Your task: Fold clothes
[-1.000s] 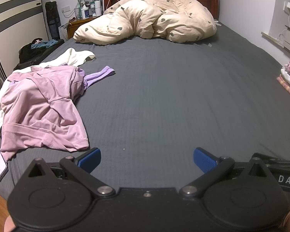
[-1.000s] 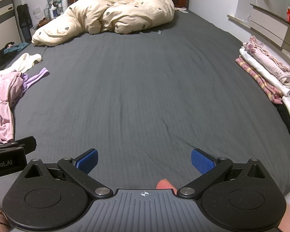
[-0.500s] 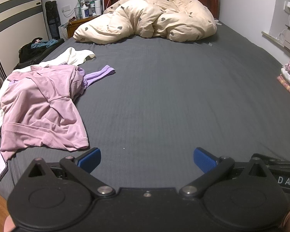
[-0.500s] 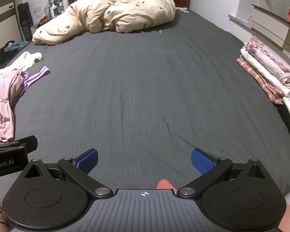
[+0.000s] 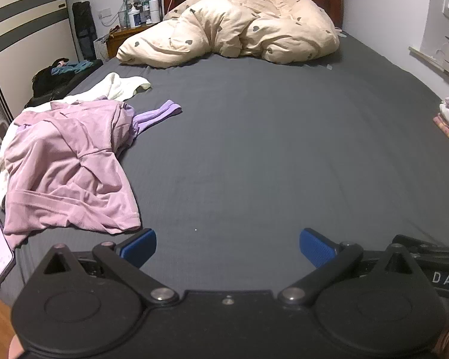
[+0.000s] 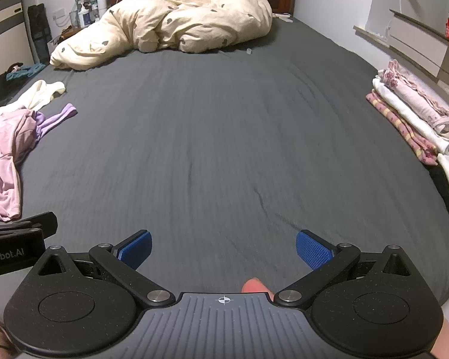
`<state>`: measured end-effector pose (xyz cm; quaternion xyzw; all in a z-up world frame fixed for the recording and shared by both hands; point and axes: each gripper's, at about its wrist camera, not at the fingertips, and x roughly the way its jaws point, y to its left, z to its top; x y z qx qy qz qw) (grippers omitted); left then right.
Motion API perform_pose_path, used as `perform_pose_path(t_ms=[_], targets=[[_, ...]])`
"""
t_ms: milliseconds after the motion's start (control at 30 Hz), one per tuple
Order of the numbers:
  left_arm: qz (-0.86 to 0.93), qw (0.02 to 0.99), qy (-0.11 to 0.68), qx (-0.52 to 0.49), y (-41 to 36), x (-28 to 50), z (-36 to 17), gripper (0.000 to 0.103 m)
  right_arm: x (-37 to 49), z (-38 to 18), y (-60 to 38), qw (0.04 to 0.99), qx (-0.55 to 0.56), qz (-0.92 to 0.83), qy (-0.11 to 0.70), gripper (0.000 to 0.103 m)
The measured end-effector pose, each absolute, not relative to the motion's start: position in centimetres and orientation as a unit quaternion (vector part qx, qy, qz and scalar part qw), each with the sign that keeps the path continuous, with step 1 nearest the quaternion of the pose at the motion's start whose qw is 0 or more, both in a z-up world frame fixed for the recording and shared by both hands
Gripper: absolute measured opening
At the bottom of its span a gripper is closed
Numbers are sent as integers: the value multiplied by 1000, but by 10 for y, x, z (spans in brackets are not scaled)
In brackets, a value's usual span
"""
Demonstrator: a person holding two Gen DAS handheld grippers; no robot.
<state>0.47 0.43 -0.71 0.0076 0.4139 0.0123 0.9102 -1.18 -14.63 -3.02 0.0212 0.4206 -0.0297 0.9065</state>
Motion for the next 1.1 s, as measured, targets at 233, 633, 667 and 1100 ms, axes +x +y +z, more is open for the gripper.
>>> perform_pose_path(t_ms=[233, 633, 667, 1100], targets=[[19, 909, 416, -8, 11, 8, -11, 103, -7, -30, -141, 915, 15, 10, 403, 103], [69, 921, 374, -81, 63, 14, -16, 103, 8, -29, -108, 908, 24, 173, 381, 103], [75, 921, 372, -92, 70, 15, -17, 103, 10, -29, -104, 905, 32, 185, 381, 103], [88, 923, 326, -181, 135, 15, -34, 103, 40, -30, -38, 910, -47, 251, 326, 103]])
